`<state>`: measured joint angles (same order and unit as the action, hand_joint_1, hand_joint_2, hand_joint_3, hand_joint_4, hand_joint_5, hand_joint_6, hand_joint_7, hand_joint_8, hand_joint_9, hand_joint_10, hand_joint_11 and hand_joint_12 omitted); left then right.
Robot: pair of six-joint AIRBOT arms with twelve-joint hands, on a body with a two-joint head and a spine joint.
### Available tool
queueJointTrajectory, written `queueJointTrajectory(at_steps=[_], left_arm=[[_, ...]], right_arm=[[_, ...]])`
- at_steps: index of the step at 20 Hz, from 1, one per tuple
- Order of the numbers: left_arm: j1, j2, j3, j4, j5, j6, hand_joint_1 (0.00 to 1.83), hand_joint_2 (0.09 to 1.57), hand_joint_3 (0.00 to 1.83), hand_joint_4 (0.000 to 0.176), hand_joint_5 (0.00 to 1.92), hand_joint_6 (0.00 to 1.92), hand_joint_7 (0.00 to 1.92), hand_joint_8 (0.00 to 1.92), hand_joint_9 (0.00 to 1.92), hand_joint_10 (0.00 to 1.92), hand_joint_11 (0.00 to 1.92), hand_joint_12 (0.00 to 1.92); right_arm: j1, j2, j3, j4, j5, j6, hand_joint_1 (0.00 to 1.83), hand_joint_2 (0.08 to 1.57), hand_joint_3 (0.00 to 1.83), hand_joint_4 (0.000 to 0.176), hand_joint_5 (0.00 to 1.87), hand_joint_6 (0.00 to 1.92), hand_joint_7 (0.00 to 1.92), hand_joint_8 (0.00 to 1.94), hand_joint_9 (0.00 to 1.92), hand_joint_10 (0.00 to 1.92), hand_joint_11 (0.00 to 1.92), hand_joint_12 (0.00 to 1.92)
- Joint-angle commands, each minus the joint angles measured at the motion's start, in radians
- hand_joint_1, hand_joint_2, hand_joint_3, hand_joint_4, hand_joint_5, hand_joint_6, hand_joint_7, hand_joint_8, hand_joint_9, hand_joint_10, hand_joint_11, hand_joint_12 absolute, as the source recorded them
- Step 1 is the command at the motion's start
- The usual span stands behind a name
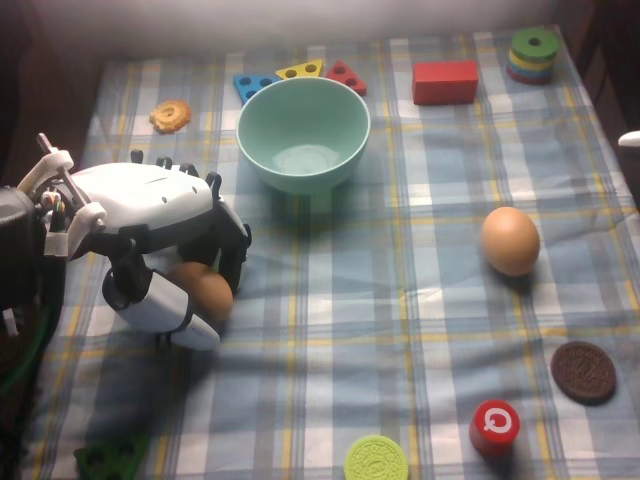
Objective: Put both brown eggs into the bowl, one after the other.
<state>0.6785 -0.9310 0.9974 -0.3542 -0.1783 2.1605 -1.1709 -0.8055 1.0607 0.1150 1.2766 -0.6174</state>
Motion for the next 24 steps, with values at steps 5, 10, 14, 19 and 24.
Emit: queueJointTrajectory(at_steps=[5,10,14,19,24], left_arm=[[-0.007,0.03,-0.025,-0.019,-0.14,0.007,1.25,1.16,0.0,0.0,1.0,0.71,0.83,1.46,0.66,1.54,0.41,1.79],[-0.086,0.066,-0.055,0.006,-0.259,0.007,1.26,1.14,0.0,0.0,1.03,0.67,0.9,1.34,0.81,1.29,0.62,1.65],[-0.156,0.034,-0.024,0.001,-0.319,0.007,1.27,1.08,0.0,0.0,1.21,0.35,0.99,1.18,0.91,1.13,0.72,1.5],[-0.263,-0.122,0.137,-0.042,-0.226,0.006,1.28,1.07,0.0,0.0,1.22,0.33,1.03,1.12,1.02,0.76,0.77,1.26],[-0.304,-0.239,0.255,-0.181,-0.139,0.181,1.26,1.12,0.0,0.0,1.02,0.62,0.99,1.23,0.91,1.24,0.73,1.64]], right_arm=[[0.001,0.002,0.006,0.027,0.123,0.012,0.27,1.49,0.0,0.0,0.49,0.0,0.69,0.0,0.79,0.0,0.48,0.73],[-0.002,0.002,0.006,0.031,0.123,0.012,0.26,1.49,0.0,0.0,0.49,0.0,0.7,0.0,0.79,0.0,0.49,0.71],[-0.002,-0.004,0.009,0.032,0.123,0.012,0.23,1.48,0.0,0.0,0.5,0.0,0.7,0.0,0.78,0.0,0.5,0.69],[-0.002,-0.013,0.018,0.032,0.123,0.012,0.25,1.49,0.0,0.0,0.49,0.0,0.69,0.0,0.78,0.0,0.51,0.71],[-0.002,-0.017,0.021,0.031,0.123,0.012,0.27,1.48,0.0,0.0,0.5,0.0,0.74,0.0,0.8,0.0,0.46,0.8]])
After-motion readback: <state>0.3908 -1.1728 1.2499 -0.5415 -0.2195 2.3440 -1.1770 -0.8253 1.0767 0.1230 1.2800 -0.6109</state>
